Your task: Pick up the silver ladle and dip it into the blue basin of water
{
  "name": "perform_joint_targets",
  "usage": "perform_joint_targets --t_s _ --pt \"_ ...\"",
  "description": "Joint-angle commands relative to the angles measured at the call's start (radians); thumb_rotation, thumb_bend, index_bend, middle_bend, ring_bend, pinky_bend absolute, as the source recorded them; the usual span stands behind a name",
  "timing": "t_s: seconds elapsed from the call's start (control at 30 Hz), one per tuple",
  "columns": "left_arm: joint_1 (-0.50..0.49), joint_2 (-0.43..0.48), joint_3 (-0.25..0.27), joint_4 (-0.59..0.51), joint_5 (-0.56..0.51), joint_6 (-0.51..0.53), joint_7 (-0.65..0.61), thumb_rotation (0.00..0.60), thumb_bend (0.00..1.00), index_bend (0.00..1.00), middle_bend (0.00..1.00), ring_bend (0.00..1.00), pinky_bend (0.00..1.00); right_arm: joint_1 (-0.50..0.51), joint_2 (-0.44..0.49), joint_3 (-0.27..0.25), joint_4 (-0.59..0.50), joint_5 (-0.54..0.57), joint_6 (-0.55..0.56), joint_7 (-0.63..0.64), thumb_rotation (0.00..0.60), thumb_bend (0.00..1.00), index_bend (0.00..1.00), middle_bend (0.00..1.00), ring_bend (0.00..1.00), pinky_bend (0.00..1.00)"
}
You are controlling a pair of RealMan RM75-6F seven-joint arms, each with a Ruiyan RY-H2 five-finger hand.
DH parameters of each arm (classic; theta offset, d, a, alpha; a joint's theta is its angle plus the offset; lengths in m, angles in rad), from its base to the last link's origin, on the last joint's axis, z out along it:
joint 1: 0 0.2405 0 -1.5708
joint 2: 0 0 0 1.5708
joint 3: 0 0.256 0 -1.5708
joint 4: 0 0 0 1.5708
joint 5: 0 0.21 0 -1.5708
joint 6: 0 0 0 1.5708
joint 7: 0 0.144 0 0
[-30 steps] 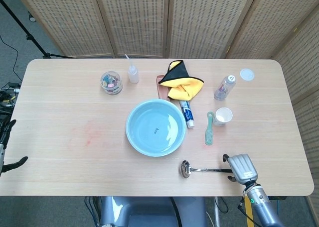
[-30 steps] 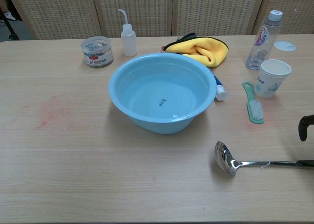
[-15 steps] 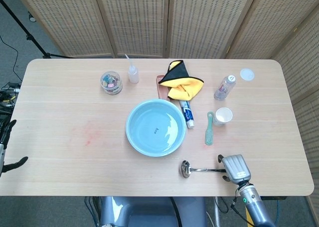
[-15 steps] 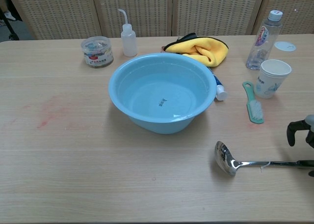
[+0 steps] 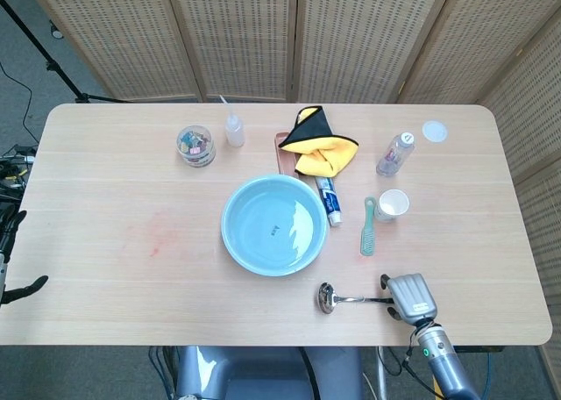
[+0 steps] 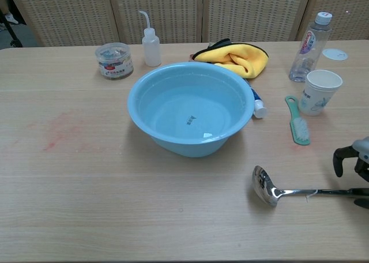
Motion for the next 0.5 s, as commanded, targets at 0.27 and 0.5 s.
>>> perform_joint_targets --t_s 0.27,0.5 --pt "0.000 0.003 -0.002 0.001 -0.004 -0.001 -0.007 0.600 0.00 0.00 0.00 0.00 0.00 -0.002 -0.004 0.003 0.013 0.001 0.021 0.005 0.600 0.25 0.48 0.87 0.94 1.00" --pt "0.001 0.003 -0.001 -0.001 -0.002 0.001 -0.004 0.600 0.00 0.00 0.00 0.00 0.00 -0.002 -0.004 -0.003 0.017 0.000 0.024 0.015 0.600 0.26 0.48 0.87 0.94 1.00"
